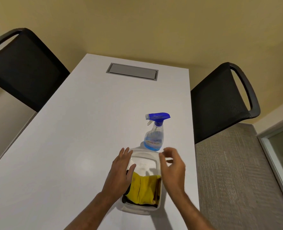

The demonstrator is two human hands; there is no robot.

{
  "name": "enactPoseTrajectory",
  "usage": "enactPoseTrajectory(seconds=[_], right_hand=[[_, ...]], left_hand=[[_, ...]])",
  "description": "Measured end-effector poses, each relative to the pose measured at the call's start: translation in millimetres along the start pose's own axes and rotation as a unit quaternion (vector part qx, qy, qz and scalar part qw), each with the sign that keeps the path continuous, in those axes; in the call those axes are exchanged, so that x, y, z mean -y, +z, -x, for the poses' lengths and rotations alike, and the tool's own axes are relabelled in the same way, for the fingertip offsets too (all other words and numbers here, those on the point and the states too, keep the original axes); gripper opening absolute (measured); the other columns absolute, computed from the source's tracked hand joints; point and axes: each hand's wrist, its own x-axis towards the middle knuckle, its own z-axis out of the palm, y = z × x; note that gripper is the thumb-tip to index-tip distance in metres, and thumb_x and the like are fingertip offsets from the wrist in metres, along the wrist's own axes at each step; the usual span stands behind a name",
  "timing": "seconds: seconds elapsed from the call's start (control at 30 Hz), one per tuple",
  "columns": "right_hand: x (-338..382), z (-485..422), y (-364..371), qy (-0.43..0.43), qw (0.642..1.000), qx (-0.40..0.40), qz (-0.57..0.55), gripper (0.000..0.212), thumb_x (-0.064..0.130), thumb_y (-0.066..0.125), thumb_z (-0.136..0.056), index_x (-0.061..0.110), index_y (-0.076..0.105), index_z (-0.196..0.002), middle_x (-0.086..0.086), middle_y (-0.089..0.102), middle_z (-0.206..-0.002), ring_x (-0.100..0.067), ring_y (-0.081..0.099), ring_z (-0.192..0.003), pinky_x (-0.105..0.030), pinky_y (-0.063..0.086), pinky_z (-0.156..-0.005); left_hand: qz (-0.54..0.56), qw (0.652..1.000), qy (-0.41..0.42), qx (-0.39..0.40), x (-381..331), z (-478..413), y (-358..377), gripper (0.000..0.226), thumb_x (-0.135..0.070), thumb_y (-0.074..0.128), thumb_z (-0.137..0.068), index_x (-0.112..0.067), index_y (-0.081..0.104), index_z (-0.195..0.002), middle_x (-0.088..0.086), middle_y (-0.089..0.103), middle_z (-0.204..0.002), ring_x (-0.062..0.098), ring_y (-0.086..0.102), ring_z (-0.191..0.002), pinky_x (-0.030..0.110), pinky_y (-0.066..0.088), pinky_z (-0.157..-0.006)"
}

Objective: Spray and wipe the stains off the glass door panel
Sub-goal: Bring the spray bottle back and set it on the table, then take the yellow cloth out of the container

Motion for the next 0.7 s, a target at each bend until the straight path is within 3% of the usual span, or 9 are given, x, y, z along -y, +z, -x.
enactPoseTrajectory(seconds=[0.13,0.2,0.3,0.43,0.57,0.7], right_hand=[[-10.3,19.7,6.8,-0.072,0.966,0.179,0.17,0.036,0.029,0.066,-0.098,0.027,0.059,-0.132,0.008,0.065,-0.129,-0.011,0.06,-0.119,-0.027,0.048,-0.104],[-10.9,19.3,8.7,-0.11,0.919,0.276,0.258,0.047,0.028,0.059,-0.101,0.024,0.048,-0.146,0.002,0.055,-0.146,-0.018,0.05,-0.134,-0.029,0.039,-0.112],[-11.5,16.5,14.7,-0.131,0.836,0.372,0.383,0.055,0.023,0.052,-0.103,0.019,0.033,-0.155,-0.007,0.048,-0.152,-0.028,0.044,-0.137,-0.037,0.035,-0.115],[-18.1,16.8,24.4,-0.152,0.764,0.414,0.471,0.06,0.023,0.057,-0.1,0.015,0.031,-0.153,-0.016,0.051,-0.146,-0.035,0.05,-0.131,-0.045,0.038,-0.112],[-18.8,16.0,31.0,-0.159,0.738,0.429,0.496,0.061,0.029,0.061,-0.1,0.015,0.032,-0.152,-0.017,0.054,-0.144,-0.036,0.054,-0.129,-0.048,0.04,-0.112],[-17.2,13.3,35.3,-0.156,0.736,0.432,0.498,0.061,0.034,0.062,-0.1,0.014,0.034,-0.15,-0.018,0.055,-0.144,-0.036,0.054,-0.129,-0.048,0.04,-0.112]], left_hand=[[-0.011,1.0,0.016,0.004,6.9,6.2,7.0,0.062,-0.046,0.036,-0.101,-0.029,0.024,-0.16,-0.011,0.025,-0.168,0.004,0.014,-0.155,0.026,0.017,-0.125],[-0.016,1.0,0.019,0.014,10.9,8.6,10.7,0.064,-0.05,0.033,-0.102,-0.027,0.023,-0.161,-0.009,0.025,-0.168,0.004,0.013,-0.155,0.025,0.017,-0.126],[-0.024,0.999,0.027,0.022,14.4,11.7,16.4,0.075,-0.065,0.022,-0.097,-0.026,0.023,-0.161,-0.007,0.024,-0.169,0.005,0.014,-0.156,0.03,0.019,-0.128],[-0.028,0.999,0.023,0.02,18.8,12.7,21.9,0.079,-0.069,0.015,-0.095,-0.025,0.022,-0.161,-0.006,0.024,-0.169,0.005,0.013,-0.155,0.035,0.023,-0.129],[-0.03,0.999,0.02,0.021,21.9,14.0,25.7,0.066,-0.06,0.024,-0.101,-0.03,0.016,-0.16,-0.011,0.017,-0.169,0.006,0.012,-0.156,0.033,0.019,-0.13],[-0.02,0.999,0.017,0.022,19.2,13.6,28.5,0.059,-0.045,0.032,-0.101,-0.035,0.008,-0.155,-0.015,0.011,-0.165,0.004,0.011,-0.154,0.027,0.013,-0.127]])
